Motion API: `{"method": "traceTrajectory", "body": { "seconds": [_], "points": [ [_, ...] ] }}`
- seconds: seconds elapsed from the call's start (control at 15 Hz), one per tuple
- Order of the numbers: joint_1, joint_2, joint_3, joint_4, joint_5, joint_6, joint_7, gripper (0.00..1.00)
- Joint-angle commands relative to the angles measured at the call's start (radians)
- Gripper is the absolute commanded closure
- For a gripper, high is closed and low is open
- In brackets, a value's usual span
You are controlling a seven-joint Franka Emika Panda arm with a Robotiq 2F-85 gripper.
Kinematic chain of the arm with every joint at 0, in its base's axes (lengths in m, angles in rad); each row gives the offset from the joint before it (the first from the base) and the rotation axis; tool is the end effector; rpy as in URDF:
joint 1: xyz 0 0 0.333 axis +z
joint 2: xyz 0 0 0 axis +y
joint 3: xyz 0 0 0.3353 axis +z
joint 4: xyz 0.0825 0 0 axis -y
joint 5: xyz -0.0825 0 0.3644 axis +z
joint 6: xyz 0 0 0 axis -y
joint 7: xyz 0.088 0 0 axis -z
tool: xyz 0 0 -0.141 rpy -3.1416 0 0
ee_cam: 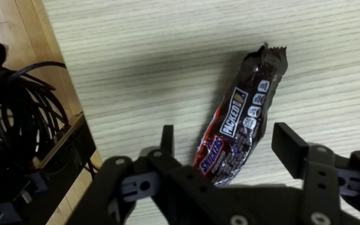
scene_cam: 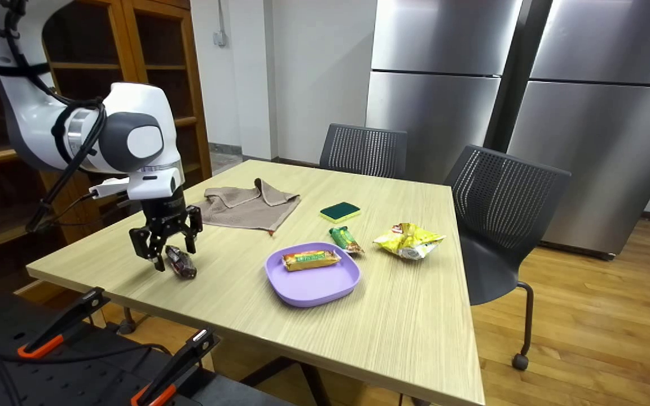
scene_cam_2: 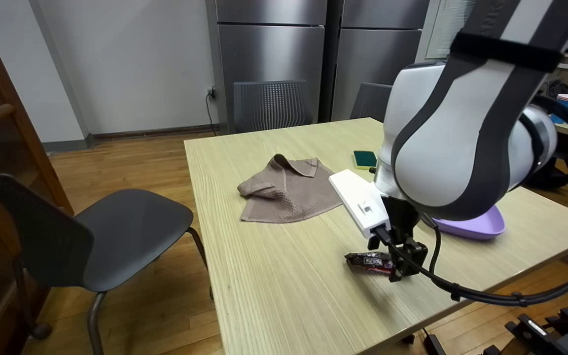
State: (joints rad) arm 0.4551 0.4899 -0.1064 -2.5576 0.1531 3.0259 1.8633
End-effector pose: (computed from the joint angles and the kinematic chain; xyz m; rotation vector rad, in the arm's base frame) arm 0.4118 0.1312 0.0939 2.1066 -2.2915 0.0364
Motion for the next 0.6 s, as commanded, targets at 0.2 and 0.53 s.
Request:
{"method": "traceTrajectory", "body": {
  "seconds": [0.2,0.53],
  "points": [
    [-0.11,-0.001,0.115,-0.018,0.067,0.056,-0.04,0.73],
    [-0.159,0.002,0.161,-0.01,0.099,0.066,-0.052,1.0]
  ]
}}
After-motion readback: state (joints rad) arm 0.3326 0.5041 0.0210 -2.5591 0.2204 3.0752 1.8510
